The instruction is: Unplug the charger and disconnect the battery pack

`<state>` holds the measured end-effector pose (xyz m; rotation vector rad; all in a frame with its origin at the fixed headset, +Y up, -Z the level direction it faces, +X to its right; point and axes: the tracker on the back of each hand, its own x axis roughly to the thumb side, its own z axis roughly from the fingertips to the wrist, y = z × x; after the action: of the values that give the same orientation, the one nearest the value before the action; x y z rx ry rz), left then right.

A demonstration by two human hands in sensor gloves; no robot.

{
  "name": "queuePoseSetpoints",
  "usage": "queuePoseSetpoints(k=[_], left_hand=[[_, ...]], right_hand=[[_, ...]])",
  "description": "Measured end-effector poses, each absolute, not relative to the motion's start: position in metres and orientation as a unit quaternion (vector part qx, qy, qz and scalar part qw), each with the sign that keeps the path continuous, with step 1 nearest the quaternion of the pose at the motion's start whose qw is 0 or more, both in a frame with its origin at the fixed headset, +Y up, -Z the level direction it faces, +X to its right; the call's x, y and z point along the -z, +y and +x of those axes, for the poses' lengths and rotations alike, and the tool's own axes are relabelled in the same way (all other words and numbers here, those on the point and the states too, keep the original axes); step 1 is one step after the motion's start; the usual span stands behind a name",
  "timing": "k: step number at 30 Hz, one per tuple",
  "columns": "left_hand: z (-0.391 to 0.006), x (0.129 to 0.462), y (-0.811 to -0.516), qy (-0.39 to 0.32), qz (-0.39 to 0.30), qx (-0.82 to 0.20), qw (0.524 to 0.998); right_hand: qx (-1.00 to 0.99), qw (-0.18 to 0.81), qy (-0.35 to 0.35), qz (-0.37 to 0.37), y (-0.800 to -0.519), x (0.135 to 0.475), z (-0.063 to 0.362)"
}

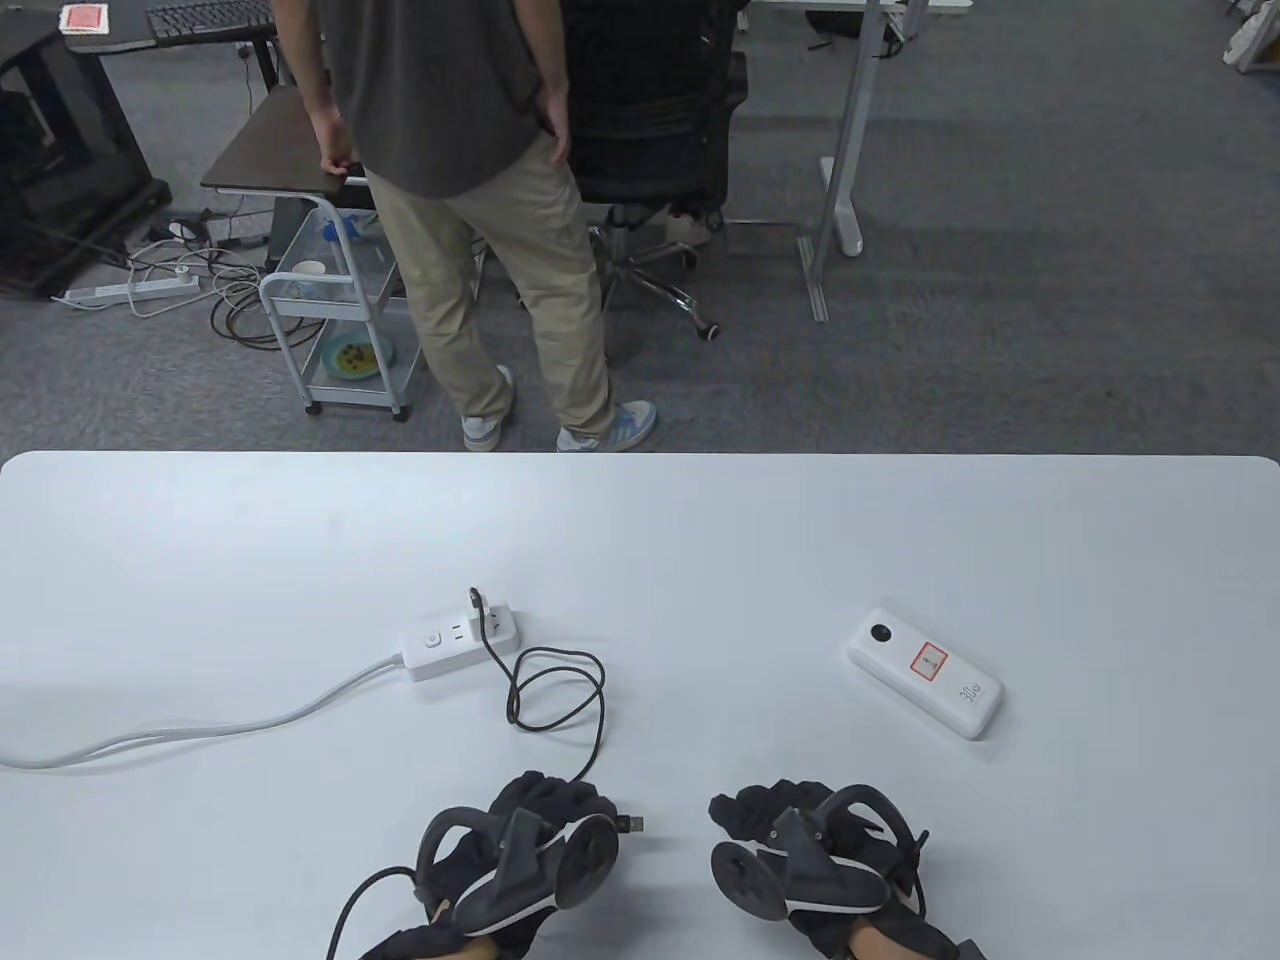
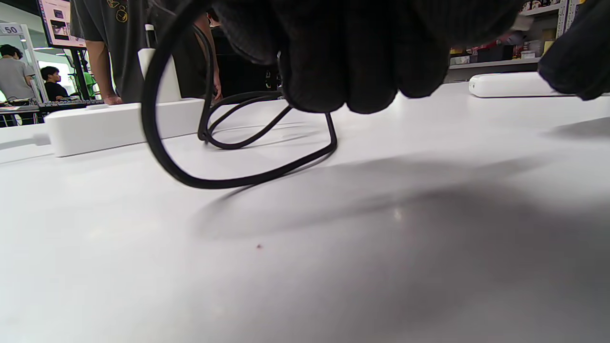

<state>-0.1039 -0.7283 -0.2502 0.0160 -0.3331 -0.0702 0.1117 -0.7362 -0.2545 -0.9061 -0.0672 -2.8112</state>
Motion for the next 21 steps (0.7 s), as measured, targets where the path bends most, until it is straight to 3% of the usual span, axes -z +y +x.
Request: queuePoseSetpoints(k=[15,21], left_hand=[[-0.106,0.248,-0.731,-0.173,0.024,0.043,0.984],[-0.113,0.246,-0.723,-0.17,0.04,0.026,0.984]], right_hand=[[0.936,0.105,-0.036,-0.334,-0.743,0.248,0.105],[0.917,0.165,-0.018,-0.364,-0.745,0.244,0.087]])
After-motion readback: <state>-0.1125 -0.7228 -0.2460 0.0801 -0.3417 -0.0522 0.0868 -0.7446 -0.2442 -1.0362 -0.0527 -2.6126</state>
